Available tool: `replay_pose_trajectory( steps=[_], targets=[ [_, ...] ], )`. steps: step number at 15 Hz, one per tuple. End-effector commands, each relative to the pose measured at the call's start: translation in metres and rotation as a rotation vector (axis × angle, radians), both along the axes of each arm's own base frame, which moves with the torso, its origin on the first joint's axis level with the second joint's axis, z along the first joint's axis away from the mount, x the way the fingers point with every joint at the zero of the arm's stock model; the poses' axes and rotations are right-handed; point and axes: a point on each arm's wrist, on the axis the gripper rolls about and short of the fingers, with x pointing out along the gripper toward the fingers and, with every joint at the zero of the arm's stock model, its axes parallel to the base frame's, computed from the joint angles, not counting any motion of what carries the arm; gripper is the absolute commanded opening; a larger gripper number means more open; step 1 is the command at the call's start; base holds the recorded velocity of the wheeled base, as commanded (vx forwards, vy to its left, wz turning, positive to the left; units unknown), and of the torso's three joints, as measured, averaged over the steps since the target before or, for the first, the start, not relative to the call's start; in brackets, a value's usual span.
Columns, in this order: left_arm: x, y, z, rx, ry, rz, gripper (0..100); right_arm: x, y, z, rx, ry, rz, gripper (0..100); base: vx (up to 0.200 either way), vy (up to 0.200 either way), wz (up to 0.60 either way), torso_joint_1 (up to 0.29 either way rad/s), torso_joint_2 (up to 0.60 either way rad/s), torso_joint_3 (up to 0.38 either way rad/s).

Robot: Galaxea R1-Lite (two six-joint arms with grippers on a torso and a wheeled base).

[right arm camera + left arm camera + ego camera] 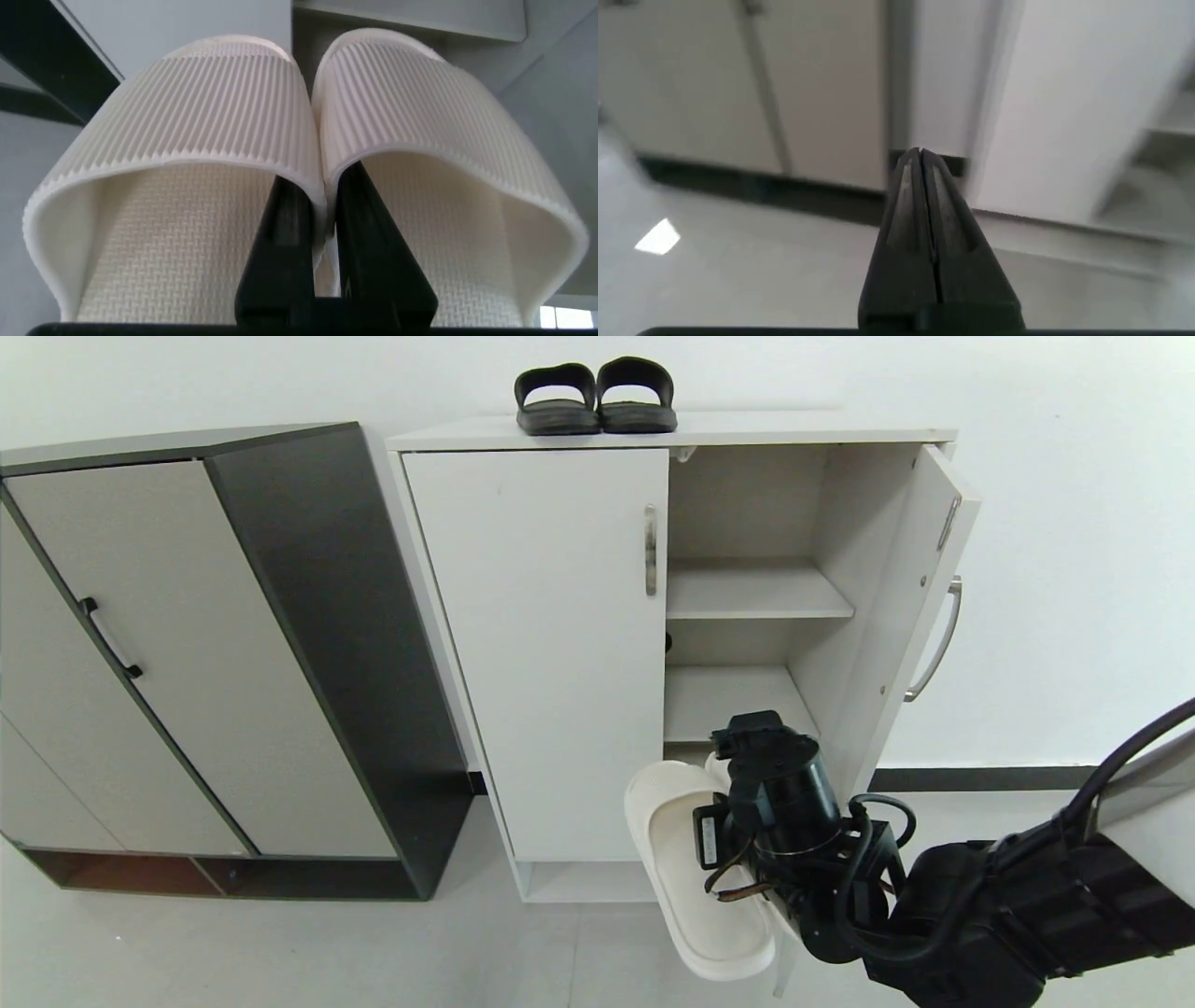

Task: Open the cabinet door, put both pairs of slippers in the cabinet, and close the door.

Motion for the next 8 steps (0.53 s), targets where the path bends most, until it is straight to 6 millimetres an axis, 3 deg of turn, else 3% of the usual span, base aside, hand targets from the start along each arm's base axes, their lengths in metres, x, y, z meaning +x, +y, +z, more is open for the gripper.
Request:
replay_pose_trajectory(
  steps=[1,5,8],
  targets=[
    [0.0,-0.005,-0.007,0.028,0.013,-0.202,0,0.001,0.002,-0.002,-0.001,-0.001,0.002,0,0.0,0.0,0.0,0.0,0.0,0.0],
    [0.0,-0.006,-0.008,0.034,0.02,-0.252,0,0.009,0.012,0.003,0.025,-0.03,-0.005,0,0.0,0.0,0.0,0.0,0.0,0.0],
    [0.0,-0.006,-0.008,0.017,0.019,-0.249,0,0.032,0.034,0.011,-0.009,-0.122,-0.122,0,0.0,0.0,0.0,0.0,0.0,0.0]
  ],
)
